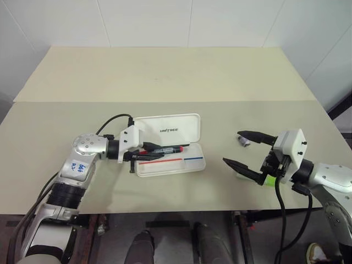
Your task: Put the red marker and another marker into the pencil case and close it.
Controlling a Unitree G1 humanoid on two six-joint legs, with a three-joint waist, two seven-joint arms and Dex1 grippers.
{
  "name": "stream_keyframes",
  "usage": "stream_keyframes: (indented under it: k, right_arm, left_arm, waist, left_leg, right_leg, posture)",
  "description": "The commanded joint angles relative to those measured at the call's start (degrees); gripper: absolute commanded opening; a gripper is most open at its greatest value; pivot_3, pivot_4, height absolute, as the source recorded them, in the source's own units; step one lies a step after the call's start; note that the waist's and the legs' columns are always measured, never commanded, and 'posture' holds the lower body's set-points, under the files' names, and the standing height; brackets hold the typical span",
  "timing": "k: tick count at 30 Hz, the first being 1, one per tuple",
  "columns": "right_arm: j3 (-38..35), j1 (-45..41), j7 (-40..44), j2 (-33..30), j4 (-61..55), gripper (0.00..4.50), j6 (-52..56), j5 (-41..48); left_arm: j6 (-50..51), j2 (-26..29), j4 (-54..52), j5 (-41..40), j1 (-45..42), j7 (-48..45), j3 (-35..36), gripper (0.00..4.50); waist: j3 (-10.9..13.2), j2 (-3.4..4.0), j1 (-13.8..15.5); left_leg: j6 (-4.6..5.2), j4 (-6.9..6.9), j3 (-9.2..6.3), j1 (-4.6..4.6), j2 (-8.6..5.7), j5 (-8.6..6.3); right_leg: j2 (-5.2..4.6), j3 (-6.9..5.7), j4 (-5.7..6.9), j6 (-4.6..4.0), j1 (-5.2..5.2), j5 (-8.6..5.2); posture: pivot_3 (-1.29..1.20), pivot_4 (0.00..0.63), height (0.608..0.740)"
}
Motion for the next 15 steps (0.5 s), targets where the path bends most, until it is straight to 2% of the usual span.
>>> stream_keyframes:
  k: [1, 13, 14, 15]
  right_arm:
    - [-2.24, 0.3, -0.11, -1.1, -3.42, 4.5, 0.33, 1.72]
    - [-2.18, 0.43, -2.11, -0.71, -5.49, 4.5, 1.53, 2.48]
    - [-2.06, 0.34, -2.2, -0.67, -5.44, 4.5, 1.5, 2.49]
    - [-1.86, 0.18, -2.34, -0.57, -5.4, 4.5, 1.49, 2.52]
  left_arm:
    - [-1.15, -1.33, 0.6, 1.81, -1.7, 0.85, -1.13, 0.54]
    - [1.34, -3.08, 1.74, 4.21, -1.56, 3.24, -1.99, 0.54]
    - [1.35, -3.18, 1.79, 4.49, -1.6, 3.44, -2.05, 1.3]
    - [1.41, -3.29, 1.85, 4.72, -1.67, 3.59, -2.14, 1.56]
  waist:
    - [0.0, 0.0, 0.13]
    - [0.0, 0.0, 0.46]
    - [0.0, 0.0, 0.45]
    - [0.0, 0.0, 0.44]
  left_leg:
    - [0.0, 0.03, 0.0, -0.02, 0.0, 0.0]
    - [0.0, 0.14, 0.0, -0.04, 0.0, 0.0]
    - [0.0, 0.14, 0.0, -0.04, 0.0, 0.0]
    - [0.0, 0.15, 0.0, -0.04, 0.0, 0.0]
  right_leg:
    - [0.0, 0.0, 0.0, 0.0, 0.0, 0.0]
    - [0.0, 0.0, 0.0, 0.01, 0.03, 0.0]
    - [0.0, 0.0, 0.0, 0.01, 0.02, 0.0]
    - [0.0, 0.0, 0.0, 0.01, 0.02, 0.0]
  posture:
    - [0.0, 0.15, 0.74]
    - [0.0, 0.15, 0.74]
    - [0.0, 0.15, 0.74]
    - [0.0, 0.15, 0.74]
